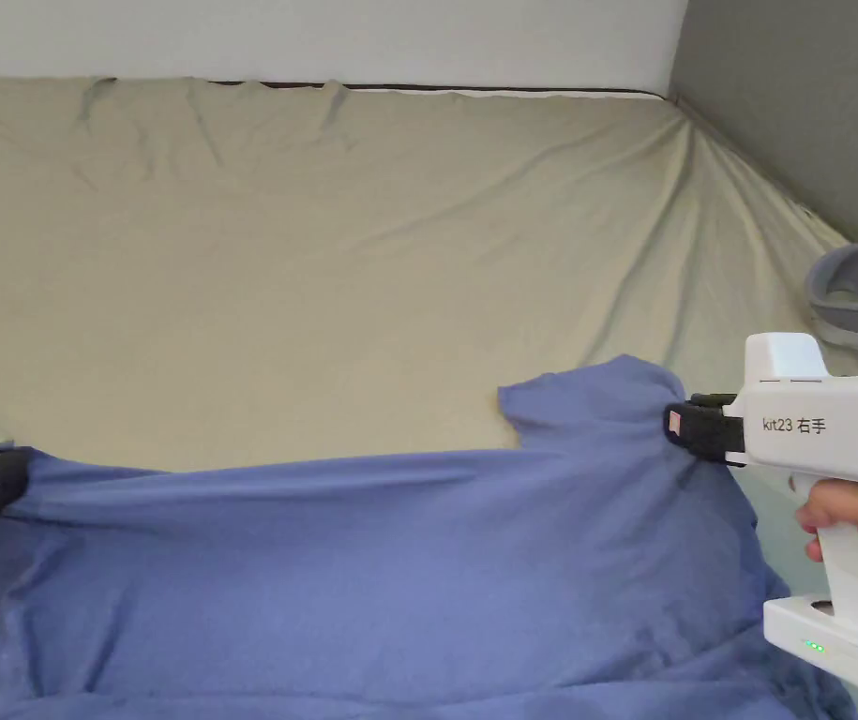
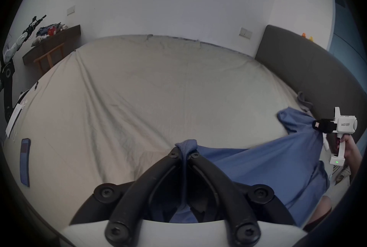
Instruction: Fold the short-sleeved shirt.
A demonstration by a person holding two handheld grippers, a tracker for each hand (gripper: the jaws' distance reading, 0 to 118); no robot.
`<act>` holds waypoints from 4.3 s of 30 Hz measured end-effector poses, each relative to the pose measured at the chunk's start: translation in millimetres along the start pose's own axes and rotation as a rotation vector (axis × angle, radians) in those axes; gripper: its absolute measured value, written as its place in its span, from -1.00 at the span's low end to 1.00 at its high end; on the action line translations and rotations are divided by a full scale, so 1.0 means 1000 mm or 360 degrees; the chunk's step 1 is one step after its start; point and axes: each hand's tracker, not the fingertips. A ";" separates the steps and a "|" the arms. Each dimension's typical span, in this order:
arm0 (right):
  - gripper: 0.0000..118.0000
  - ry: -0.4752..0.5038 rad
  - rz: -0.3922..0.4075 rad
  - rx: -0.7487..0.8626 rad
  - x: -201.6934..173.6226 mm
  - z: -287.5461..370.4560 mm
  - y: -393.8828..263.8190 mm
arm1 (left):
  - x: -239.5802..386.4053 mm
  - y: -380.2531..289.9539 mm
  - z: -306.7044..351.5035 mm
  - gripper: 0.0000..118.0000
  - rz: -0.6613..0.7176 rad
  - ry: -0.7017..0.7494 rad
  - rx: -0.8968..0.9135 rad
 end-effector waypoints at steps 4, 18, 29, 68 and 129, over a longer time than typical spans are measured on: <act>-0.90 0.0111 -0.0013 0.0093 -0.001 0.080 -0.018 | -0.006 -0.017 0.064 -1.00 -0.0021 -0.0076 0.0085; -0.90 0.0036 0.0213 -0.0260 -0.020 0.164 -0.175 | -0.019 -0.175 0.126 -1.00 0.0008 -0.0133 -0.0282; -0.84 -0.0192 0.0291 -0.0336 -0.024 0.130 -0.209 | 0.000 -0.206 0.116 -0.74 -0.0067 0.0093 -0.0272; -1.00 -0.0288 0.0138 0.0675 -0.172 0.172 -0.151 | 0.151 -0.161 0.167 -1.00 -0.0220 0.0235 0.0795; -1.00 -0.0238 0.0367 0.0548 -0.175 0.173 -0.148 | -0.102 -0.145 0.044 -0.93 0.0917 -0.1110 -0.0557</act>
